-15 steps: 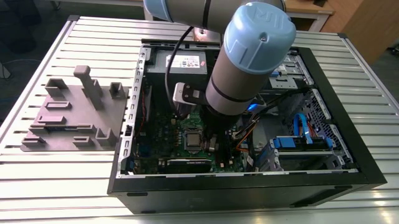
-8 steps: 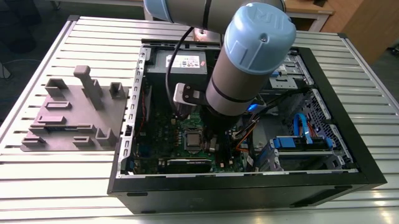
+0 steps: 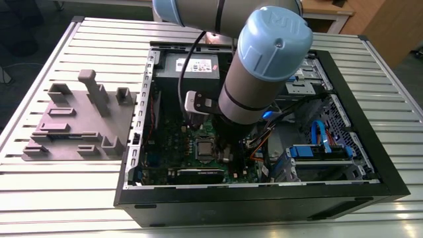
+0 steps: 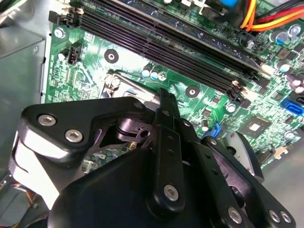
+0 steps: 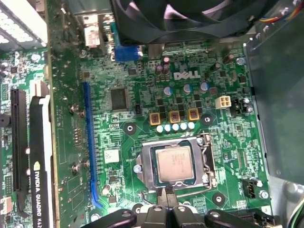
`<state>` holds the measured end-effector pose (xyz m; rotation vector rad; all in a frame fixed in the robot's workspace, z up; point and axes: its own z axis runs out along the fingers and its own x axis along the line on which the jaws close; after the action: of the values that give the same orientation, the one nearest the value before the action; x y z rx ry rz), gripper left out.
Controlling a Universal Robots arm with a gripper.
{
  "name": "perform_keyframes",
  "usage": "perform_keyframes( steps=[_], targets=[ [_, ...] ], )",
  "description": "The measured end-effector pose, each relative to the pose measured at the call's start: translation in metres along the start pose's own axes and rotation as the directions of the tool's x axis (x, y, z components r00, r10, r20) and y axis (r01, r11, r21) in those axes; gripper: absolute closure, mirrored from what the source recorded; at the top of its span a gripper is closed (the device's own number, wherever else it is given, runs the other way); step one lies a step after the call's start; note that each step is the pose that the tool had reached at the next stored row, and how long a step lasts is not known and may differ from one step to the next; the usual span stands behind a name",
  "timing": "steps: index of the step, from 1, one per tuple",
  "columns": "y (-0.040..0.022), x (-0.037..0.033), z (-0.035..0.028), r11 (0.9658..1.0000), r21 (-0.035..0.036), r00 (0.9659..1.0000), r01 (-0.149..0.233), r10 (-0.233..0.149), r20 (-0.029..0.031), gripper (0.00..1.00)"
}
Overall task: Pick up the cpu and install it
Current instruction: 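Install the first cpu locking lever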
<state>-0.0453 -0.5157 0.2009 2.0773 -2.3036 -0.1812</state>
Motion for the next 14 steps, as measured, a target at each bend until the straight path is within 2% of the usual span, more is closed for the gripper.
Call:
perform_keyframes(
  steps=[3,7,14],
  targets=[
    [-0.0001,0.0001,0.0013,0.9998,0.0002,0.9997,0.022,-0.022,-0.0048,0.89],
    [-0.0005,0.0003,0.0043,0.9997,0.0017,0.9996,0.025,-0.025,-0.0109,0.89],
    [-0.0009,0.0004,0.0069,0.9997,0.0025,0.9996,0.026,-0.026,-0.0135,0.89]
  ],
)
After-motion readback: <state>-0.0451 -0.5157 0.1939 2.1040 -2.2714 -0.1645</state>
